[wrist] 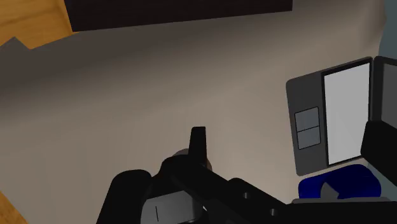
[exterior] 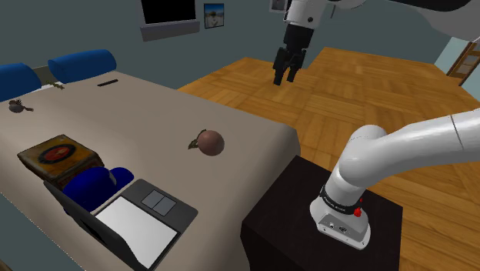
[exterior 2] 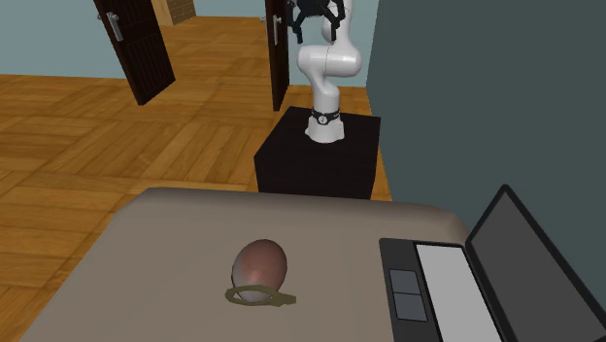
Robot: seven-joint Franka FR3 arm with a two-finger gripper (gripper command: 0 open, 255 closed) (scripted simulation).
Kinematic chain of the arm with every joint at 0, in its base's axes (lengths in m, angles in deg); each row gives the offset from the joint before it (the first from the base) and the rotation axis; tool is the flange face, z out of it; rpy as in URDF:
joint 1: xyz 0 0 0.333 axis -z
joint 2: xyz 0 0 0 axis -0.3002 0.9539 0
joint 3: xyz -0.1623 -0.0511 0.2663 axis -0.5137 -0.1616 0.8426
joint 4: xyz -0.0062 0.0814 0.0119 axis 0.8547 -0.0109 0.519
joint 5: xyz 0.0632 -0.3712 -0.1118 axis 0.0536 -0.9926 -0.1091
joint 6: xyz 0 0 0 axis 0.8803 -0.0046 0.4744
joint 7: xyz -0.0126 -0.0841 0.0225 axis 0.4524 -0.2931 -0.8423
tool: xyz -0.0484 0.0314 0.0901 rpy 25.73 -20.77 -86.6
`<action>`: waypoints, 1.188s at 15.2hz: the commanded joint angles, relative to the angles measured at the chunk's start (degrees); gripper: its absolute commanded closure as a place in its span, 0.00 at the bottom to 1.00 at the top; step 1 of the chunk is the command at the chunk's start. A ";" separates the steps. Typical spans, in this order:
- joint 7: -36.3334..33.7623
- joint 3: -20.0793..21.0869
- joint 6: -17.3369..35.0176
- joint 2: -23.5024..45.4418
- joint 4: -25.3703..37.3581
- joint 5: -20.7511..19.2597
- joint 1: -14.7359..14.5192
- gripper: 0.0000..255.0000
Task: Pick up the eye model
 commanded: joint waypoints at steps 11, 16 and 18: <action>22.54 -9.86 15.59 13.64 -3.50 -3.45 -3.96 0.00; 33.97 -14.20 22.50 23.62 -1.43 -2.67 -6.49 0.00; 38.66 -15.72 24.87 28.02 0.07 -1.72 -7.54 0.00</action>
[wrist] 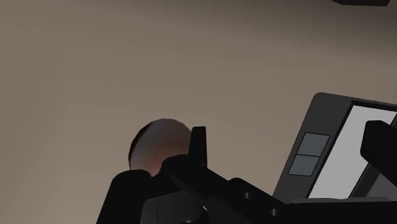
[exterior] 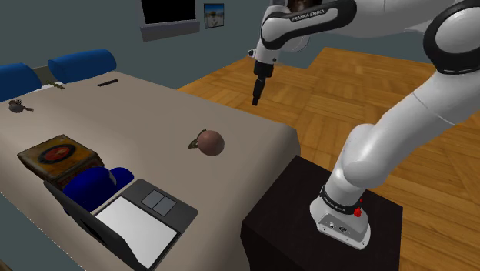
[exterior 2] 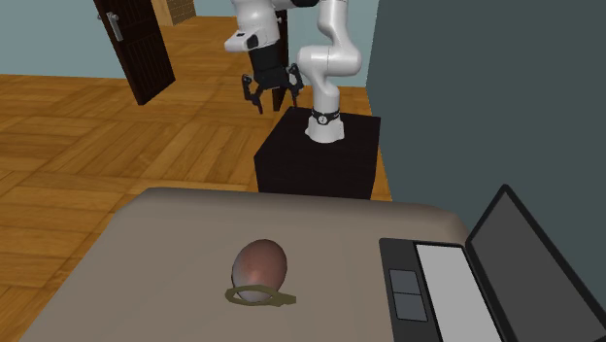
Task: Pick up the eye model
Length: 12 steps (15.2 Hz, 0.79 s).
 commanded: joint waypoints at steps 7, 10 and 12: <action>19.57 -4.21 7.01 18.92 8.98 6.40 -3.06 0.00; 26.39 -4.13 8.27 26.20 13.62 9.60 -3.13 0.00; 30.58 -3.61 8.74 30.98 17.08 11.57 -2.83 0.00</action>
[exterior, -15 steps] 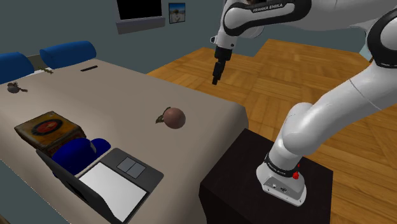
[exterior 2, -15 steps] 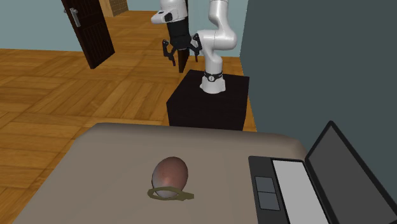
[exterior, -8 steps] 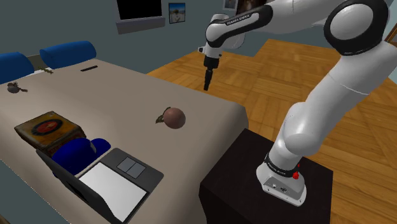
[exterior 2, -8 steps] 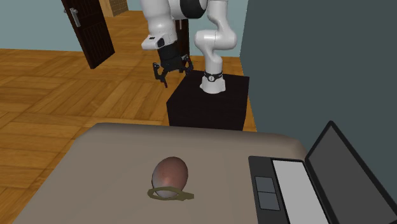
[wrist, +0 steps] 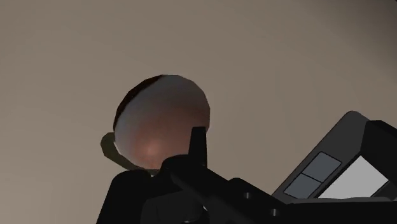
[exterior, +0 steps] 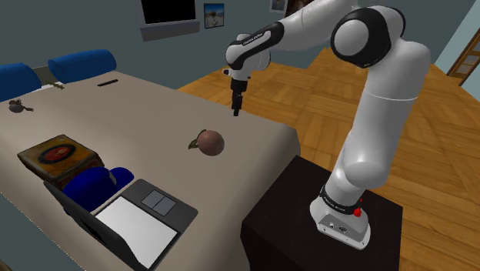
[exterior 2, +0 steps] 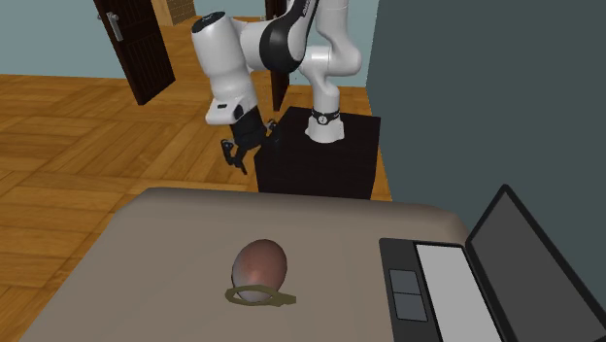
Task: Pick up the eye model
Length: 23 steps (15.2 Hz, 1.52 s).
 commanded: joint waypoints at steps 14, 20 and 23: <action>21.52 8.32 -2.34 34.15 33.81 6.16 4.28 0.00; 25.69 11.60 -7.53 49.96 55.20 4.63 5.23 0.00; 26.51 12.58 -10.38 57.14 65.45 3.88 5.54 0.00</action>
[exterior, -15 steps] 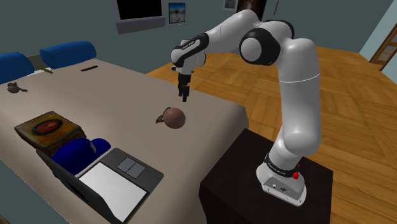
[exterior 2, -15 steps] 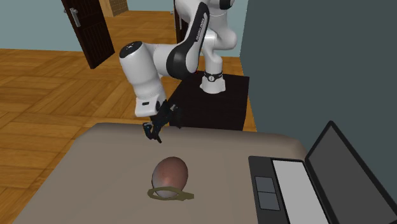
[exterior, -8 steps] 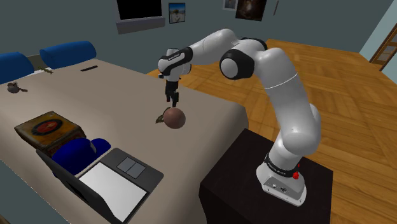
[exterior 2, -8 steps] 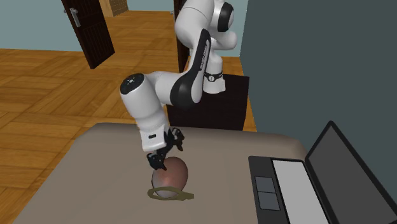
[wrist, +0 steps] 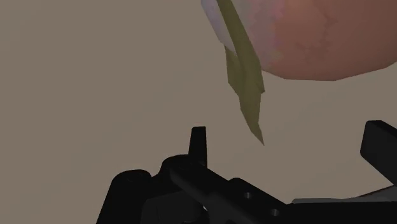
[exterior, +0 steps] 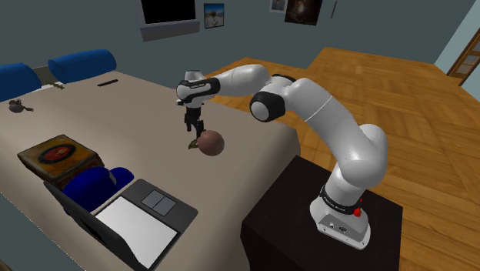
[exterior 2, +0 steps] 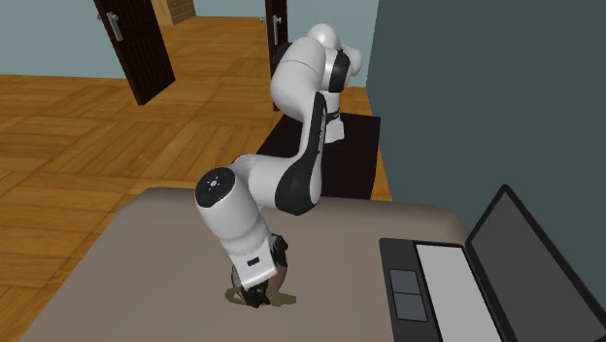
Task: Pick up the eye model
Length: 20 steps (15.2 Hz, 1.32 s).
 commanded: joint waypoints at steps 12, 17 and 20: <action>0.61 0.58 1.41 5.95 4.61 0.06 0.34 1.00; 0.62 0.58 1.45 5.91 4.54 0.06 0.33 1.00; 0.55 0.53 1.14 5.36 4.29 0.03 0.29 1.00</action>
